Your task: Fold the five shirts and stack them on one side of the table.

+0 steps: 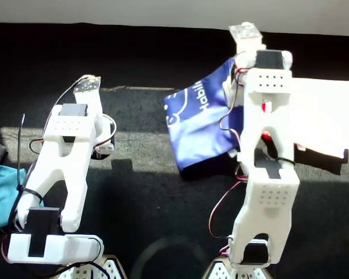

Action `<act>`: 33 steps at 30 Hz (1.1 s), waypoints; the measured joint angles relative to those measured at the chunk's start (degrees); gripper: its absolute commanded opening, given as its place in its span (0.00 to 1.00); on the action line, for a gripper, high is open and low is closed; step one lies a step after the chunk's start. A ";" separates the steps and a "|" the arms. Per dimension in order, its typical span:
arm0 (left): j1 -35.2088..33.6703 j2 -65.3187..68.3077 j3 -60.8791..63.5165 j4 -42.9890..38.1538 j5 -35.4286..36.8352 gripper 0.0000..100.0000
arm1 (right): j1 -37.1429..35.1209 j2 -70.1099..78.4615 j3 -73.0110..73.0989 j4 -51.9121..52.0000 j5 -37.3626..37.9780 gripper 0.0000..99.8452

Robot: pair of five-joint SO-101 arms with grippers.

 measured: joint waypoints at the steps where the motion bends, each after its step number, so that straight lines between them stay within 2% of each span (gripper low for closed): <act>1: -0.18 0.00 0.00 0.00 -1.76 0.01 | 0.44 -1.67 0.00 0.35 0.97 0.01; 8: -0.44 0.00 0.00 0.00 -8.44 0.01 | 4.75 -10.90 0.00 0.79 6.15 0.01; 16: -0.44 0.00 0.00 0.00 -8.70 0.01 | 10.64 -15.82 0.00 0.26 11.69 0.01; 33: -0.44 0.00 0.00 0.00 -8.70 0.01 | 23.56 -13.89 0.35 -9.41 14.86 0.01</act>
